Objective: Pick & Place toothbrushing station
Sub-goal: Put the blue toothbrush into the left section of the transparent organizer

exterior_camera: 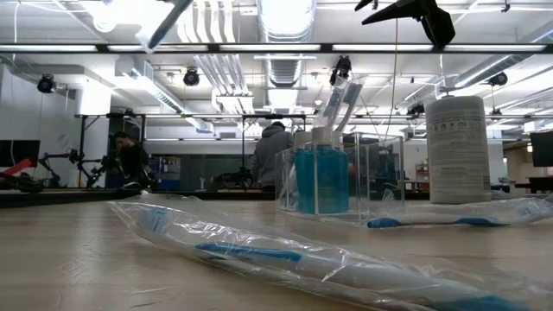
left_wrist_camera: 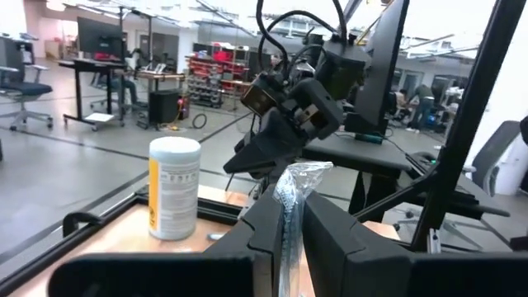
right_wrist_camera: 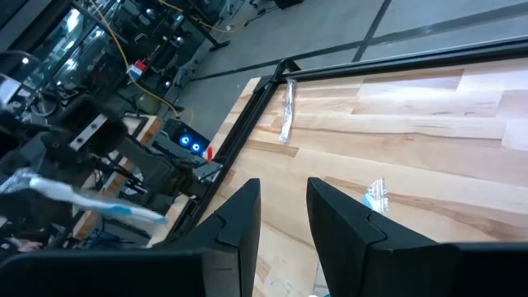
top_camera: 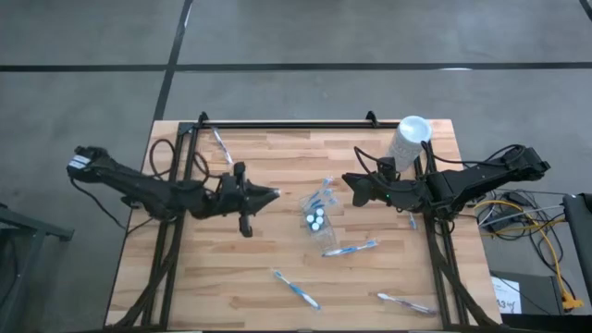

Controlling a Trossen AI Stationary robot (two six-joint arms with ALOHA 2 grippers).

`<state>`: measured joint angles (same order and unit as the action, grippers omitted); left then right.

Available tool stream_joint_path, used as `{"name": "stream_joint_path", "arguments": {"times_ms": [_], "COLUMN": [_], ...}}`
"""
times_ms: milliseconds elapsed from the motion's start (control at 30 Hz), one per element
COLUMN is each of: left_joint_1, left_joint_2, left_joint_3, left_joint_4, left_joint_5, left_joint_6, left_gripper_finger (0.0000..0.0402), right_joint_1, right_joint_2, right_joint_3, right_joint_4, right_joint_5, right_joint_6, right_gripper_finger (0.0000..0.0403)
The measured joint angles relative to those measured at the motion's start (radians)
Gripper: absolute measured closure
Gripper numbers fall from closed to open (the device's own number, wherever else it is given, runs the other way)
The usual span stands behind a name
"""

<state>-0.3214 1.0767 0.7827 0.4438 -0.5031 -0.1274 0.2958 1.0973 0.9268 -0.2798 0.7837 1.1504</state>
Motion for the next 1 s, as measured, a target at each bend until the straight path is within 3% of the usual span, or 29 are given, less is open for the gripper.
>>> {"name": "stream_joint_path", "arguments": {"times_ms": [567, 733, 1000], "left_joint_1": [0.433, 0.481, 0.484], "left_joint_2": [0.005, 0.023, 0.123], "left_joint_3": [0.009, 0.002, 0.000], "left_joint_4": [0.046, 0.132, 0.304], "left_joint_5": [0.710, 0.806, 0.852], "left_joint_6": [-0.075, -0.103, -0.109], "left_gripper_finger": [0.0362, 0.0362, 0.0362], "right_joint_1": [0.000, 0.000, 0.000], "right_joint_2": [0.000, 0.000, 0.000], "right_joint_3": [0.000, 0.000, 0.000], "right_joint_4": [0.000, 0.000, 0.000], "right_joint_5": [0.000, 0.000, 0.000], "right_joint_6": [0.000, 0.001, 0.001], "right_gripper_finger": [0.0305, 0.0305, 0.0305]}}
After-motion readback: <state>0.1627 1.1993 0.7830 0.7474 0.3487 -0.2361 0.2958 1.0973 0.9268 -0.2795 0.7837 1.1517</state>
